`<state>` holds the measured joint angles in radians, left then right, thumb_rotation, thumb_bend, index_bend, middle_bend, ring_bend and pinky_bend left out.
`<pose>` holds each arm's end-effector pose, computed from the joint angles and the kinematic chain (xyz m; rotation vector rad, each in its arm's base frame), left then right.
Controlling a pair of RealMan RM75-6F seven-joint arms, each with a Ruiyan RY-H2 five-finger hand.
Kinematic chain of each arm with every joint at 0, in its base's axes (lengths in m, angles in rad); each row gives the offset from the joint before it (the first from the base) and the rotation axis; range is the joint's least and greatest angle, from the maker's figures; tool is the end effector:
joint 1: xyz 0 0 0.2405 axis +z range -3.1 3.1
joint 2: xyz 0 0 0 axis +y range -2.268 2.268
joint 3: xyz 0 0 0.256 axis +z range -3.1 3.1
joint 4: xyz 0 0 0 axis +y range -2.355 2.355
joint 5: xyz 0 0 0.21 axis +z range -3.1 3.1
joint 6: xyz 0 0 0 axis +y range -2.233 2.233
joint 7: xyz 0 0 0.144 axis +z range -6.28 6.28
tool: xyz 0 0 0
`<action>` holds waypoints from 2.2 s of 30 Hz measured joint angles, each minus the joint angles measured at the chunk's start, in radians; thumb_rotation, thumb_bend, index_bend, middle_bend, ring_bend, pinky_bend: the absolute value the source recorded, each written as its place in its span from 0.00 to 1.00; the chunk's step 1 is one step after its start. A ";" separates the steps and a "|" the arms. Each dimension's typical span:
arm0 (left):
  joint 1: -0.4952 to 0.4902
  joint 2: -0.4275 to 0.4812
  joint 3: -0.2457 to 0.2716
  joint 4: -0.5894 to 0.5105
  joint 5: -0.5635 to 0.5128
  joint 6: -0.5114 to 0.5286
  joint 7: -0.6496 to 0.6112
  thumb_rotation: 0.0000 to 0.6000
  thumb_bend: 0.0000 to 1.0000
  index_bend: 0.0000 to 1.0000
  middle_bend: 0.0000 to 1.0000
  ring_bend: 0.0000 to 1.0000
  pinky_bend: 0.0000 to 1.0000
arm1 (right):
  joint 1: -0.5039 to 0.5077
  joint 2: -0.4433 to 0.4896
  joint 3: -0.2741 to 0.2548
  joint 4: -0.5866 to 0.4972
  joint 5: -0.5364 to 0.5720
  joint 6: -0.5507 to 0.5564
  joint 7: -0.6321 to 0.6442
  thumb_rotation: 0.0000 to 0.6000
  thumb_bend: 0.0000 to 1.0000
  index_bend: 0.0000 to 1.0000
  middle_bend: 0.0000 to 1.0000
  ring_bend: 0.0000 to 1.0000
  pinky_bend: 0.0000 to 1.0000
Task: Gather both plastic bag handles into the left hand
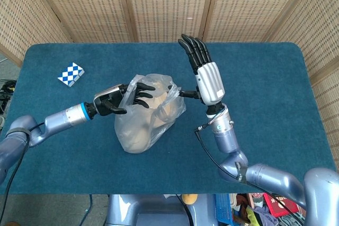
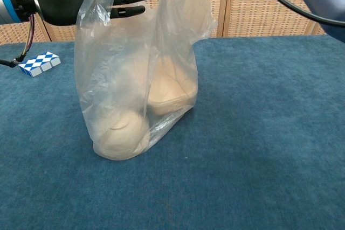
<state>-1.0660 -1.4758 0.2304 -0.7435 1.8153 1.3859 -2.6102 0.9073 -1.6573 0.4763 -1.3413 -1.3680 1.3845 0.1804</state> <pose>-0.1256 0.4163 0.0683 1.0728 2.0877 1.1299 -0.0220 -0.3949 0.0763 1.3346 -0.8162 1.9689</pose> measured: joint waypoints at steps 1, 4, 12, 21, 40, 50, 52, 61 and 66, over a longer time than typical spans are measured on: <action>0.002 0.002 -0.006 -0.018 -0.006 -0.001 0.035 0.98 0.01 0.19 0.14 0.16 0.24 | 0.001 0.001 0.000 -0.004 -0.001 0.000 -0.002 1.00 0.09 0.05 0.08 0.00 0.04; 0.006 0.013 -0.019 -0.082 -0.016 -0.004 0.128 0.98 0.01 0.19 0.13 0.16 0.24 | 0.003 0.007 0.000 -0.019 -0.004 -0.004 -0.012 1.00 0.08 0.05 0.08 0.00 0.04; -0.004 0.042 -0.044 -0.225 -0.026 -0.036 0.309 0.98 0.01 0.19 0.13 0.16 0.24 | 0.022 0.016 0.012 -0.063 0.002 -0.027 -0.045 1.00 0.09 0.05 0.08 0.00 0.04; -0.022 0.040 -0.098 -0.365 -0.062 -0.108 0.481 0.98 0.01 0.19 0.13 0.16 0.24 | 0.053 0.023 0.024 -0.087 0.014 -0.061 -0.099 1.00 0.09 0.06 0.08 0.00 0.04; -0.073 -0.027 -0.186 -0.428 -0.113 -0.218 0.637 0.96 0.01 0.19 0.13 0.16 0.23 | 0.098 0.026 0.058 -0.145 0.067 -0.108 -0.140 1.00 0.08 0.06 0.09 0.00 0.04; -0.097 -0.043 -0.258 -0.482 -0.171 -0.282 0.747 0.94 0.01 0.19 0.13 0.16 0.22 | 0.115 0.014 0.041 -0.184 0.070 -0.127 -0.159 1.00 0.07 0.07 0.09 0.00 0.04; -0.100 -0.049 -0.269 -0.486 -0.184 -0.295 0.767 0.94 0.01 0.19 0.13 0.16 0.22 | 0.120 0.009 0.042 -0.183 0.071 -0.128 -0.162 1.00 0.08 0.07 0.09 0.00 0.04; -0.116 -0.079 -0.307 -0.493 -0.226 -0.370 0.837 0.94 0.01 0.19 0.13 0.16 0.22 | 0.132 0.005 0.045 -0.188 0.073 -0.131 -0.177 1.00 0.04 0.06 0.09 0.00 0.04; -0.114 -0.085 -0.315 -0.495 -0.230 -0.376 0.839 0.94 0.01 0.19 0.13 0.16 0.22 | 0.135 0.014 0.042 -0.190 0.073 -0.138 -0.199 1.00 0.00 0.00 0.04 0.00 0.04</action>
<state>-1.1799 -1.5609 -0.0850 -1.2387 1.5850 1.0099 -1.7709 1.0427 -1.6431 0.5180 -1.5313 -1.2953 1.2464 -0.0181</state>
